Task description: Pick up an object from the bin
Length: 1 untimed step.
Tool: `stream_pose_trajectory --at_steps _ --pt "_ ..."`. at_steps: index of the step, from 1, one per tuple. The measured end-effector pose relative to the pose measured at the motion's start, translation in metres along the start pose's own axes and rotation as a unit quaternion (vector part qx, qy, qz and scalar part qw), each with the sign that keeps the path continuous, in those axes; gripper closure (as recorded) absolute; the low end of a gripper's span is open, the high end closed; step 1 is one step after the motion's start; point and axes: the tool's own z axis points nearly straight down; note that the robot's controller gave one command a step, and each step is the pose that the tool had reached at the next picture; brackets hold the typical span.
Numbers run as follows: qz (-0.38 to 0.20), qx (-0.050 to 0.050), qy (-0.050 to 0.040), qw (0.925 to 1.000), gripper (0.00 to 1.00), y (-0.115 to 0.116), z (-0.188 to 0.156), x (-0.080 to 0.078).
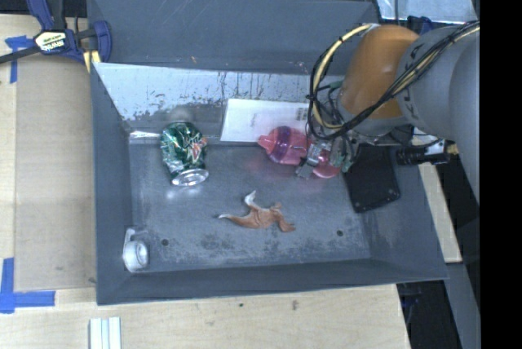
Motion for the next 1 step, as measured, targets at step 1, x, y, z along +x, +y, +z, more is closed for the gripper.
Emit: stream_pose_trajectory --at_steps 1 --pt "0.0 0.001 0.0029 1.0 1.0 -0.0008 -0.0193 0.0013"
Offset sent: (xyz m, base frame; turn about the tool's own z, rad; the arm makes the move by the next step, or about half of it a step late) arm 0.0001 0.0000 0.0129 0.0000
